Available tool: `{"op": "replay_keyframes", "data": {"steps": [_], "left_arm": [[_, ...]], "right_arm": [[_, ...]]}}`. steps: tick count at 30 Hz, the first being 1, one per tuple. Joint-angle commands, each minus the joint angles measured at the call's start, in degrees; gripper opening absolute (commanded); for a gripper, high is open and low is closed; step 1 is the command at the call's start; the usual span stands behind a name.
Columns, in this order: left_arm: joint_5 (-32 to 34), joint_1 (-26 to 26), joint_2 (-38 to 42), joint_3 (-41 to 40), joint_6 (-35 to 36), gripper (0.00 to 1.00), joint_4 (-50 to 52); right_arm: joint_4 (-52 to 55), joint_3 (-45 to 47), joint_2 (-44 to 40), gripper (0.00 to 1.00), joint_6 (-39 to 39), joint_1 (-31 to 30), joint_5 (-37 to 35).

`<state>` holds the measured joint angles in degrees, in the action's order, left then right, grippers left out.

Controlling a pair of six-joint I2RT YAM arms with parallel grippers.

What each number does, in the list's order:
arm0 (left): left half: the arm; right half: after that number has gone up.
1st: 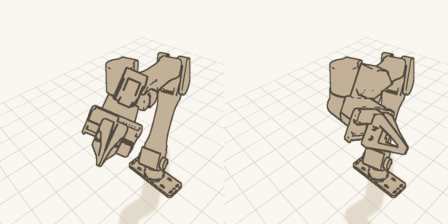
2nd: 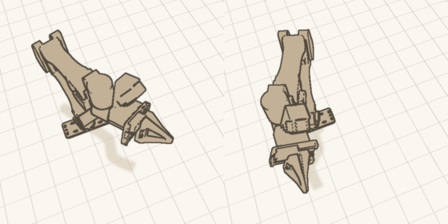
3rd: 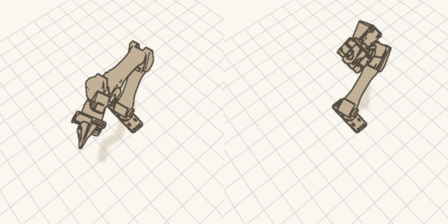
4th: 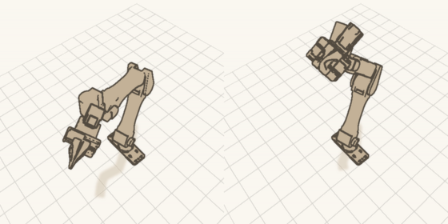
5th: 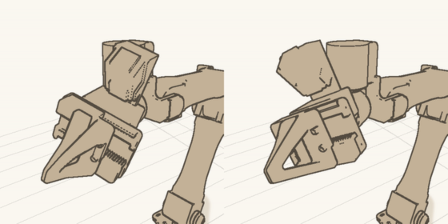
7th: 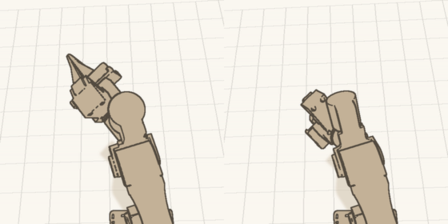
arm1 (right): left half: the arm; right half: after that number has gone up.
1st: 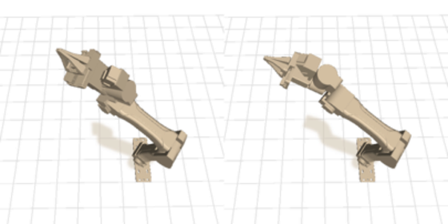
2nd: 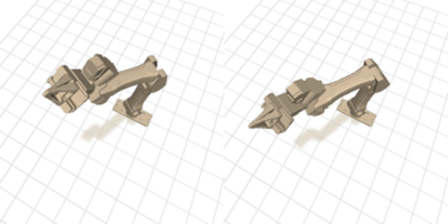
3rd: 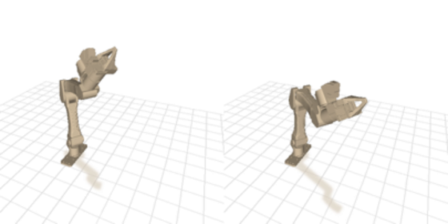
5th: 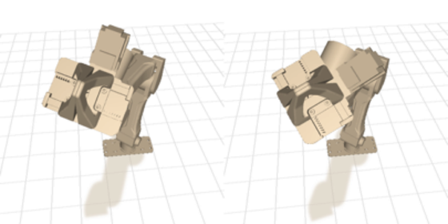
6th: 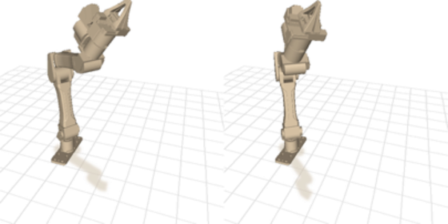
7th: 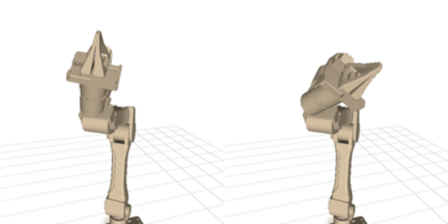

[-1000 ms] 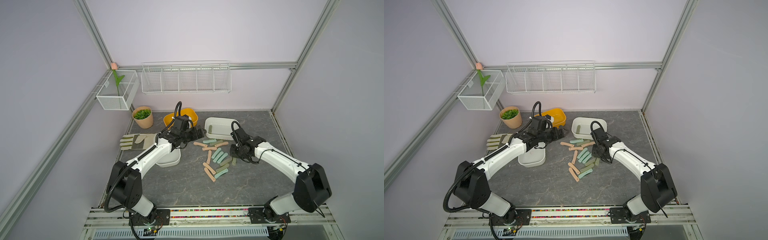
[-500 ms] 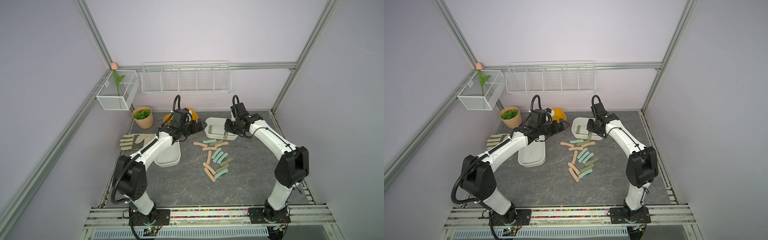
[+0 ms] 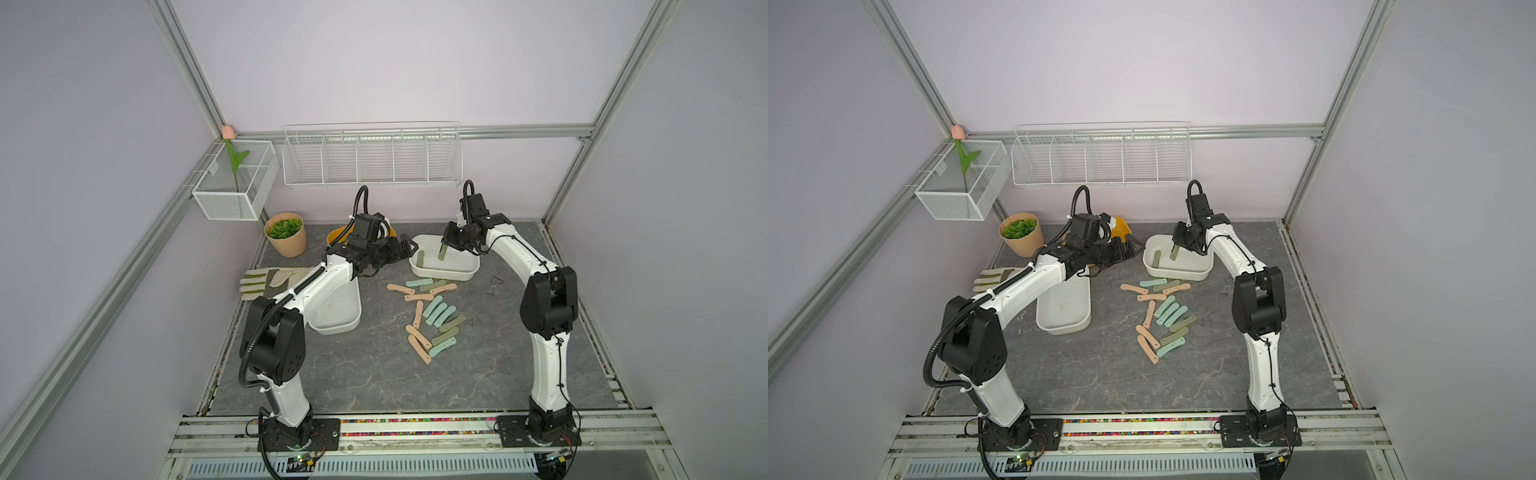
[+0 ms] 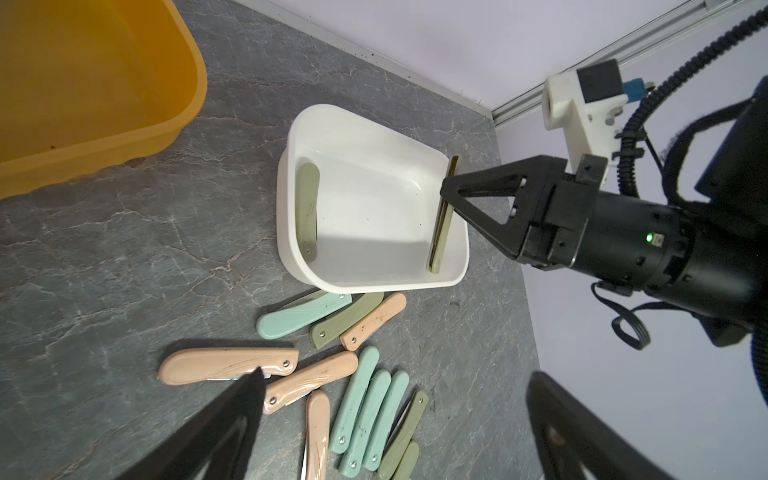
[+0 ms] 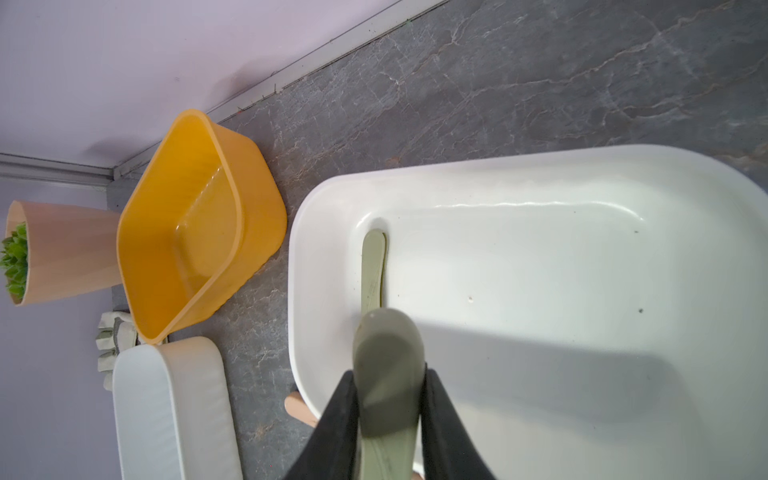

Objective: Place the fruit knives into the storage box by color
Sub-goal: Place the fruit knife in the storage box.

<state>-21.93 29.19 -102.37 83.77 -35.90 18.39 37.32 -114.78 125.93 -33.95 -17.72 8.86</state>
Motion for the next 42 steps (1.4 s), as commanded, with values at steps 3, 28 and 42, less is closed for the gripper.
{"op": "replay_keyframes", "data": {"steps": [3, 28, 42], "left_arm": [[-1.48, -0.18, -1.22, 1.96, 0.44, 0.99, 0.37], [-2.06, -0.15, -2.15, 2.31, -0.7, 0.99, -0.22], [-2.33, -0.18, -2.97, 2.74, -1.2, 0.99, -0.55]], "right_arm": [[-2.86, -5.18, 5.74, 0.28, -0.95, 0.16, 3.36], [-3.08, -14.59, 20.17, 0.28, -1.03, -0.28, 5.45], [-0.9, -15.21, 21.83, 0.29, 1.34, -0.83, 4.82]]}}
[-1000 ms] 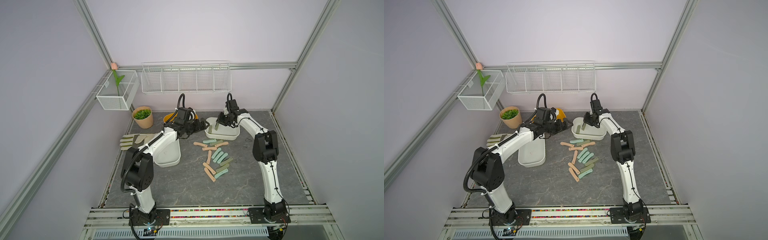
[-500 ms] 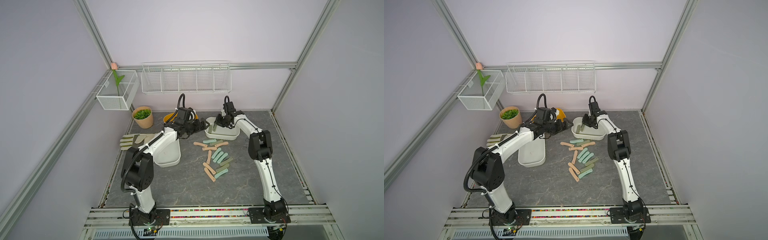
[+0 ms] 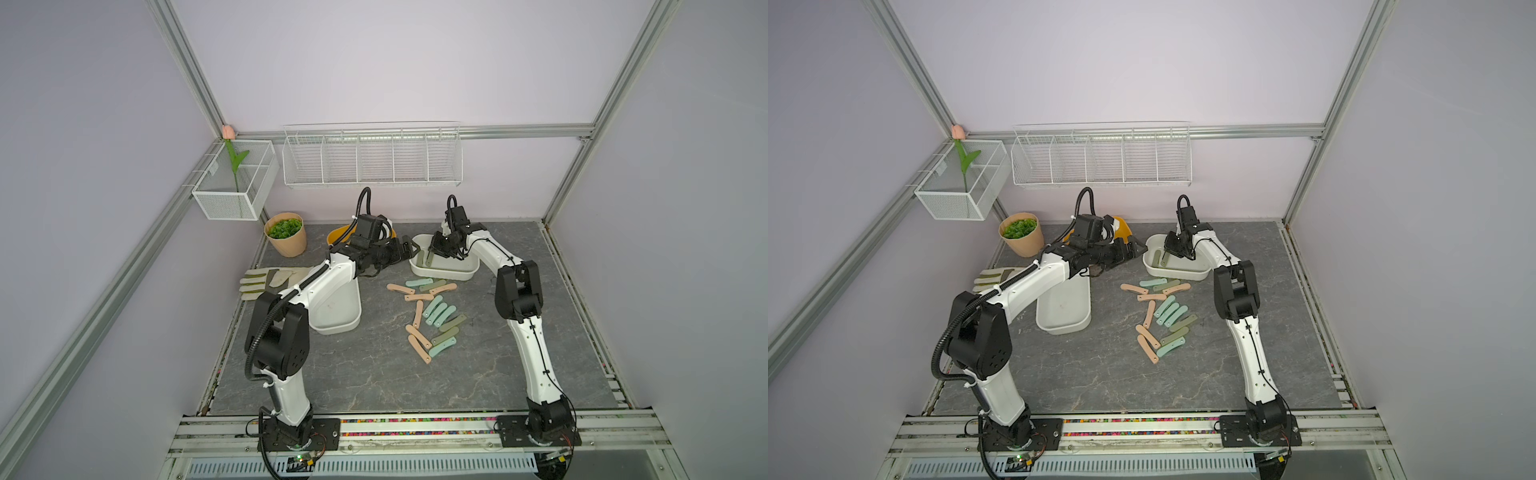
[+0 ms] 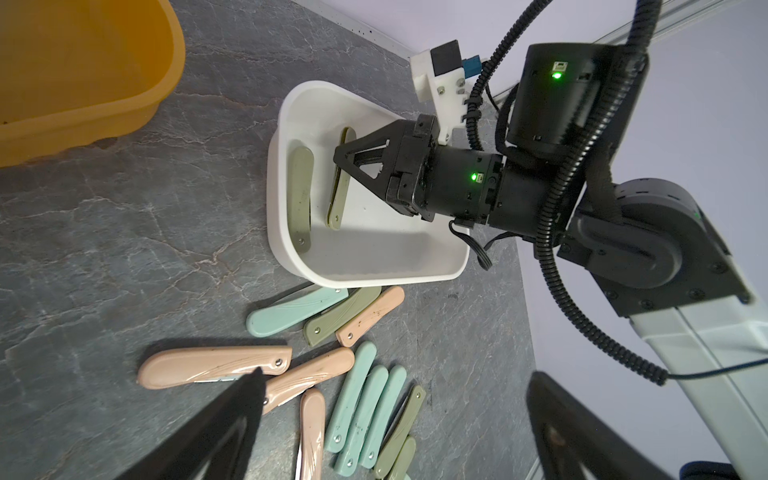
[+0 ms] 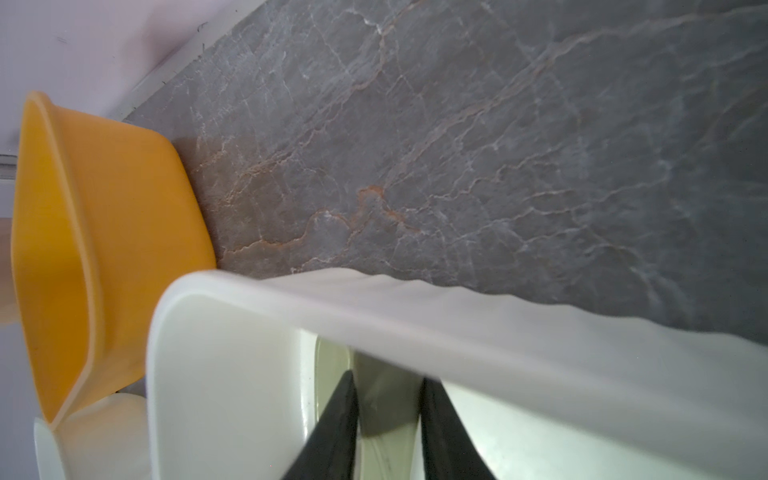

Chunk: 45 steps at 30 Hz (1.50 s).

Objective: Place the fruit knives into the storage box by color
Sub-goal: Place the fruit knife in the storage box, then move the fruit knife to the center of the board.

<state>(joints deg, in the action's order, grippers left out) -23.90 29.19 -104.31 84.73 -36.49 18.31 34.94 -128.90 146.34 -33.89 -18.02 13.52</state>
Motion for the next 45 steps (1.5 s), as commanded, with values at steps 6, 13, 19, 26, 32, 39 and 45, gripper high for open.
{"op": "replay_keyframes", "data": {"steps": [6, 13, 19, 26, 32, 39, 45], "left_arm": [[-0.36, -0.16, -1.49, 1.95, -1.09, 0.99, -0.67], [0.0, -0.14, -1.18, 1.88, -1.11, 0.99, -0.09], [0.25, -0.18, 0.03, 0.91, -0.95, 0.99, 0.18], [1.32, -0.09, 4.45, -3.27, -0.95, 0.99, -0.01], [3.56, 0.0, 10.87, -10.7, -2.13, 0.99, -1.67], [6.74, -0.01, 18.44, -20.86, -6.3, 0.99, -6.03], [7.43, 0.26, 22.08, -24.26, -6.41, 0.99, -3.94]], "right_arm": [[2.03, -2.29, 2.36, 0.34, 1.25, -0.7, 0.89], [2.6, -2.65, 0.36, 0.43, 0.8, -0.25, 1.48], [3.25, -0.55, -5.31, 0.55, 1.26, 0.11, 1.51], [1.81, 8.69, -16.2, 0.79, 1.46, -0.16, 0.52], [-0.44, 21.82, -27.5, 0.89, 1.55, -1.21, -1.55], [-1.89, 41.23, -42.88, 0.91, 1.67, -4.54, -7.8], [0.55, 55.35, -51.67, 0.93, 1.87, -11.24, -17.0]]}}
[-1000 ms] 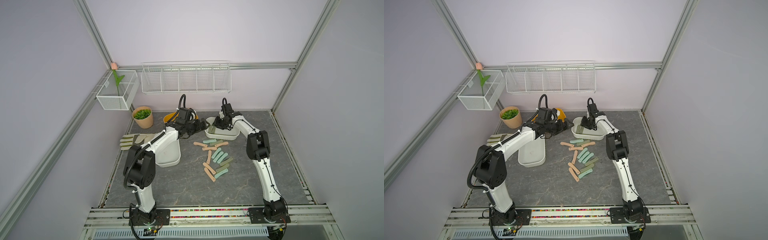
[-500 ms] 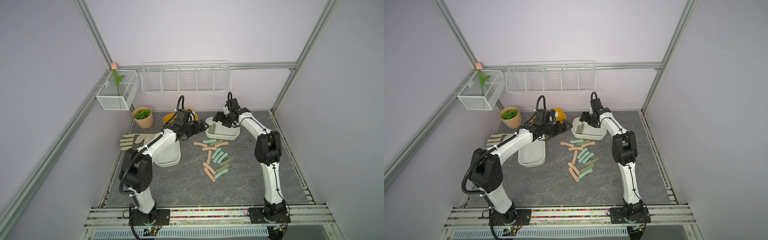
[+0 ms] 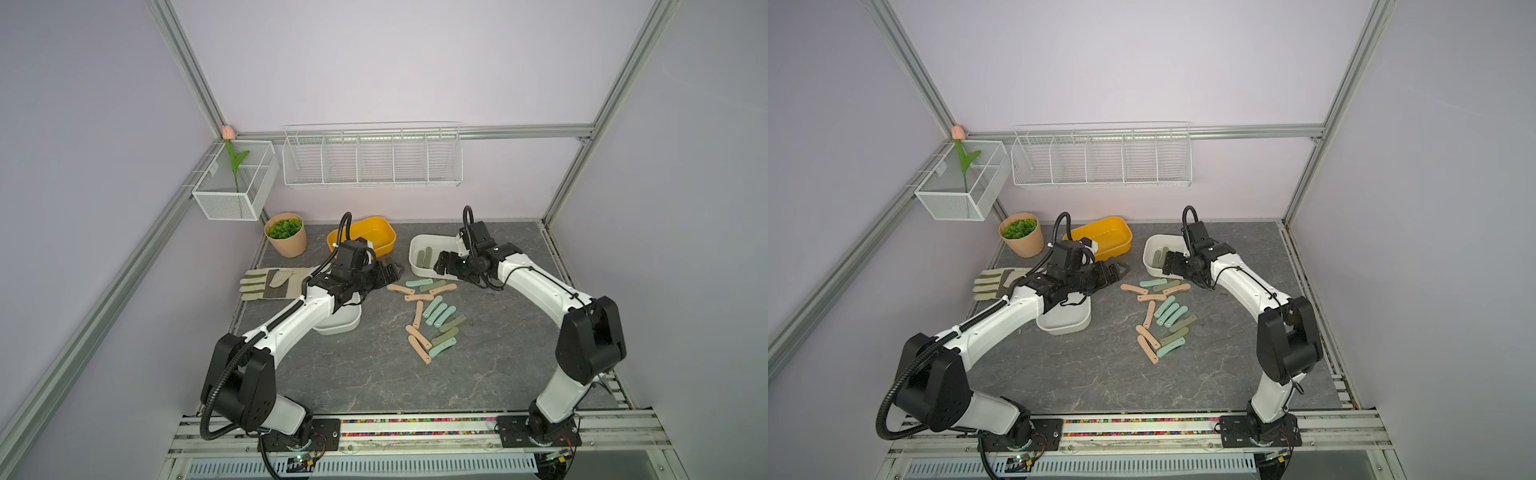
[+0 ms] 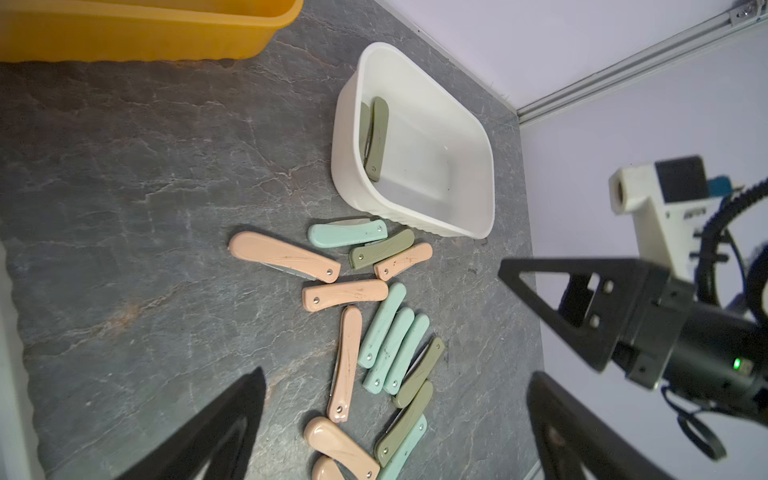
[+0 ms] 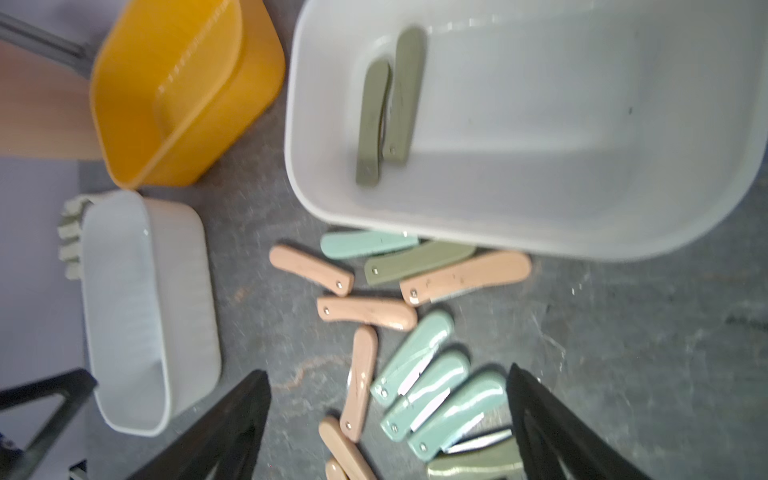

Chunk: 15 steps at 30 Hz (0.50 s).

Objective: Place the fruit knives into the storage box by color
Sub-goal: Move the fruit knife to the center of the board.

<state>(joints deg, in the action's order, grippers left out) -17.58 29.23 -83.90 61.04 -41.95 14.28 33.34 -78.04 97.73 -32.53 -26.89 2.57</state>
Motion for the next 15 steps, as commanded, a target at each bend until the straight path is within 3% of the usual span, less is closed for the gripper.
{"op": "replay_keyframes", "data": {"steps": [1, 10, 15], "left_arm": [[0.91, 0.29, 1.9, -0.44, -0.66, 0.99, 1.03], [4.06, 2.56, 5.08, -1.64, 0.12, 0.99, 1.83], [3.25, 3.79, 3.5, -0.1, 0.25, 0.99, 2.36]], "right_arm": [[2.51, 6.67, -4.29, 0.93, 0.23, -3.48, -7.31], [5.5, 17.6, -9.66, 1.0, -0.68, -8.47, -16.17], [6.5, 18.01, -8.09, 0.92, -0.6, -11.59, -18.68]]}}
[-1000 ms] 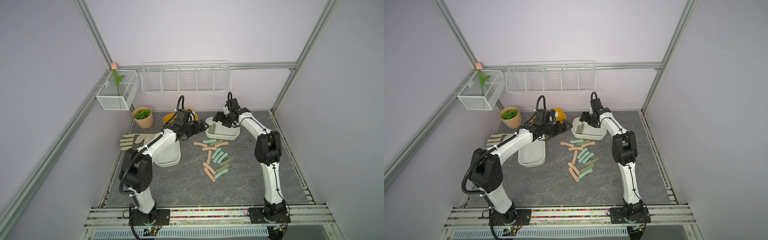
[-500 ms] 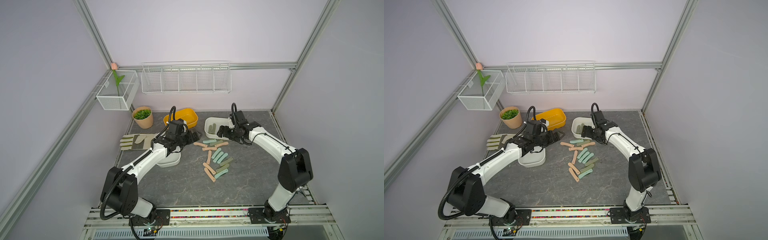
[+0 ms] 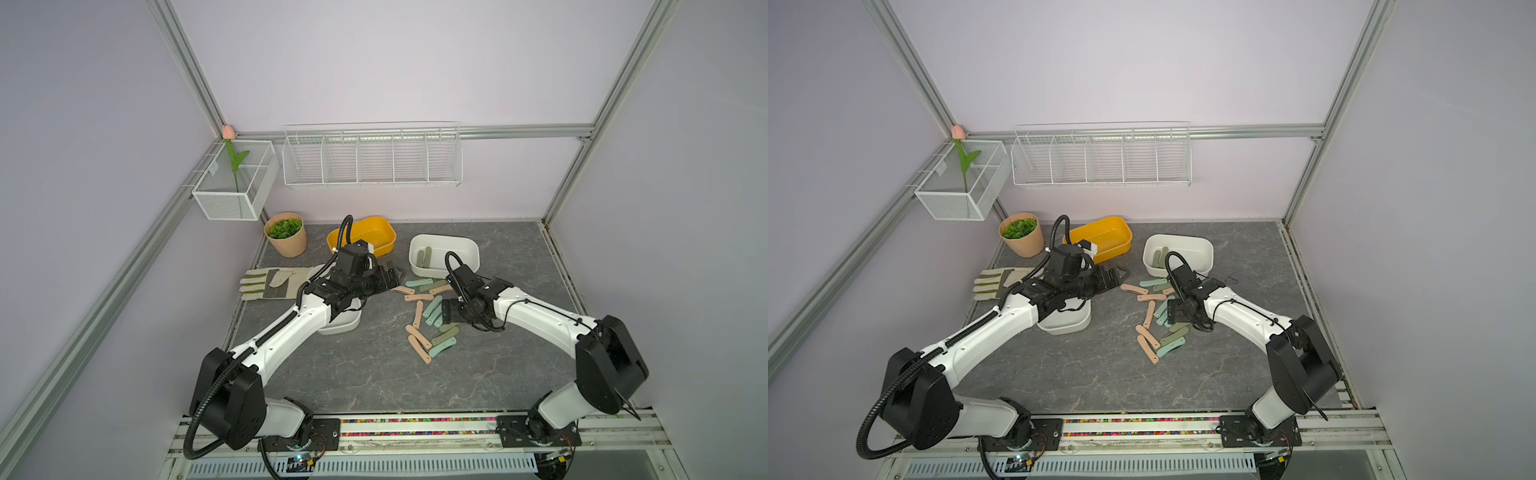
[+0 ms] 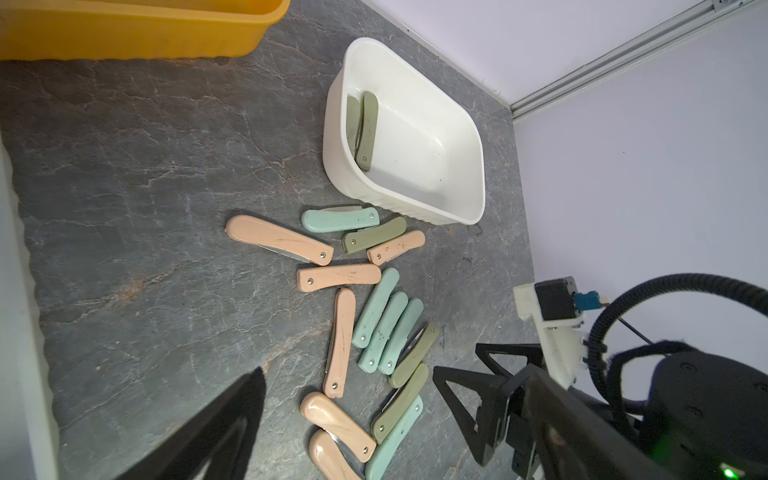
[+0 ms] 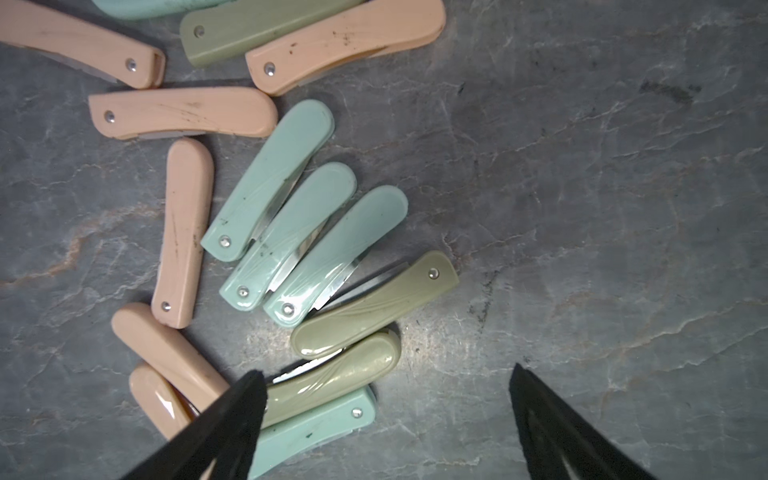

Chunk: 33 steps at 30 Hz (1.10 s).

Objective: Place the fruit knives into the storage box by color
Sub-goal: Move the fruit knife to the center of the board.

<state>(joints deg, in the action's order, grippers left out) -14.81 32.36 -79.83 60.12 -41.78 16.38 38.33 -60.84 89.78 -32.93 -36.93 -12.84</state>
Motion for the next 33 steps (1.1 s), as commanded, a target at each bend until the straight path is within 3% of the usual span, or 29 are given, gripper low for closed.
{"op": "replay_keyframes", "data": {"steps": [1, 18, 33], "left_arm": [[0.38, 0.85, -0.99, 1.18, 0.16, 0.99, 0.37], [1.02, 1.39, -3.64, 2.77, -0.67, 0.99, 0.43], [-0.02, 1.41, -5.59, 4.26, -0.54, 0.99, 0.29]], "right_arm": [[1.55, 0.81, 0.52, 0.91, -0.21, -1.99, -3.63], [1.13, -1.9, 9.17, 0.89, 1.02, -6.22, -5.23], [1.19, -1.03, 12.41, 0.89, 1.02, -3.54, -8.25]]}}
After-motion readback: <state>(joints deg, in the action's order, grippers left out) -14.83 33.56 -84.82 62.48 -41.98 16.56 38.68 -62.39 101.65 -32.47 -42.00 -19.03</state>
